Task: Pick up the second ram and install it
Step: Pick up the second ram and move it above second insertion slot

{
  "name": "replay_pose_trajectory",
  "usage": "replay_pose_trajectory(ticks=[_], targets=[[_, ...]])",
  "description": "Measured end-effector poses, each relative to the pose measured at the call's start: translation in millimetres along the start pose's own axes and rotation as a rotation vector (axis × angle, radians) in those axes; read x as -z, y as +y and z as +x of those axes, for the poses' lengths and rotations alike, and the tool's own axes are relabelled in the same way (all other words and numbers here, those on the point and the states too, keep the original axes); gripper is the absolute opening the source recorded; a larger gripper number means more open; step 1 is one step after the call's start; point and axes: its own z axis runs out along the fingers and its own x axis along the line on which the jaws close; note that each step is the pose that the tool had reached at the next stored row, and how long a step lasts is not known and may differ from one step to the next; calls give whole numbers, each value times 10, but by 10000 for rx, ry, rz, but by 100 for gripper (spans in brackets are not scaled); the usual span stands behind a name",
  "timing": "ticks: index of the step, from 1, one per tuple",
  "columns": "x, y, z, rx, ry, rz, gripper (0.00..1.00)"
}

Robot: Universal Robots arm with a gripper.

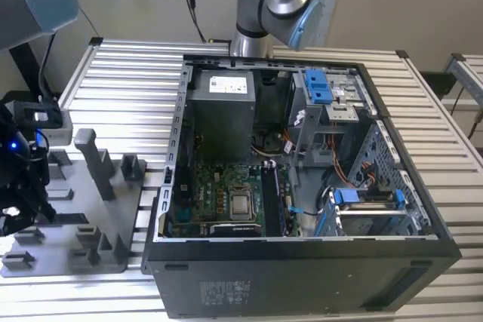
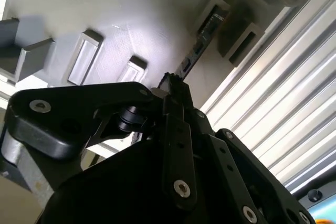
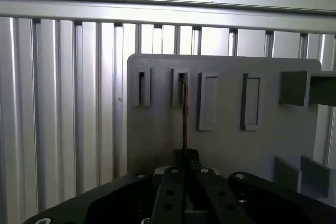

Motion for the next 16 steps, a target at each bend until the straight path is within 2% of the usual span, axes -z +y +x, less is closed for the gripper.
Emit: replay_pose_trajectory(ticks=[10,16], targets=[[318,0,-21,1,1,-1,14],[473,0,-31,-28,0,2,14]])
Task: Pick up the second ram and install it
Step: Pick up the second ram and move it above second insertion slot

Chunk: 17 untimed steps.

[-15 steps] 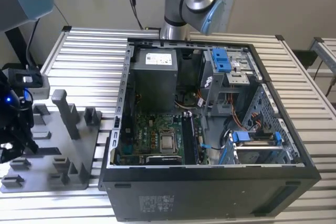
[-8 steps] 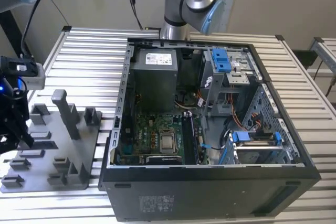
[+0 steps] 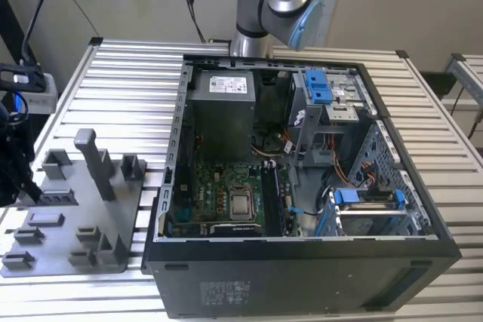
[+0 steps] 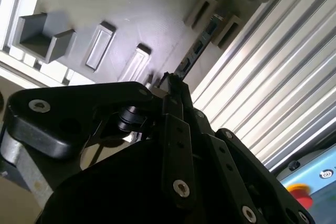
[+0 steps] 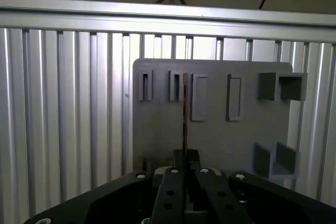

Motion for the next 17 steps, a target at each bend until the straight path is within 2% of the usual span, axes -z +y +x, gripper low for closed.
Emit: replay_pose_trajectory(ticks=[4,11,17], targets=[[89,0,-6,-153,0,11,14],[173,0,-12,-641,0,49,14],[347,1,-25,-655,0,49,14]])
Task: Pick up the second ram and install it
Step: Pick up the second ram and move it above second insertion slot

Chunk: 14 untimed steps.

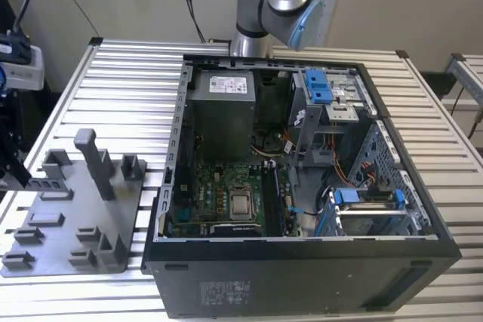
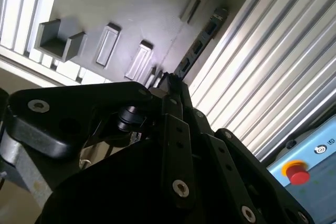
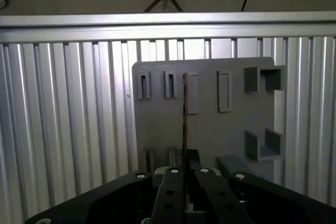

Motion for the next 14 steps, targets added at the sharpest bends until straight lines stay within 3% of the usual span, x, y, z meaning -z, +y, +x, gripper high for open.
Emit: replay_pose_trajectory(ticks=[14], targets=[[392,0,-29,1,0,0,14]])
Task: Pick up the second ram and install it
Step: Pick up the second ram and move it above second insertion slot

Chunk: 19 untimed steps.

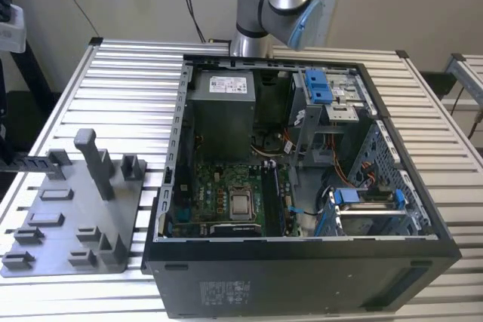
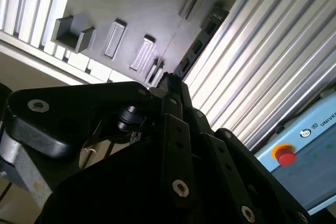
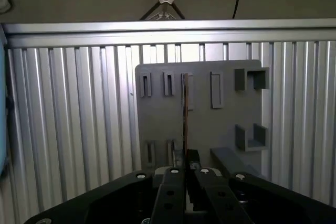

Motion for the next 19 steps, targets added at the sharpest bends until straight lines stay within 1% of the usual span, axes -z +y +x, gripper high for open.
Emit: replay_pose_trajectory(ticks=[6,11,14,19], targets=[[172,0,-13,0,0,0,14],[288,0,-22,0,0,0,14],[370,0,-28,0,-1,0,14],[481,0,-36,0,0,0,14]])
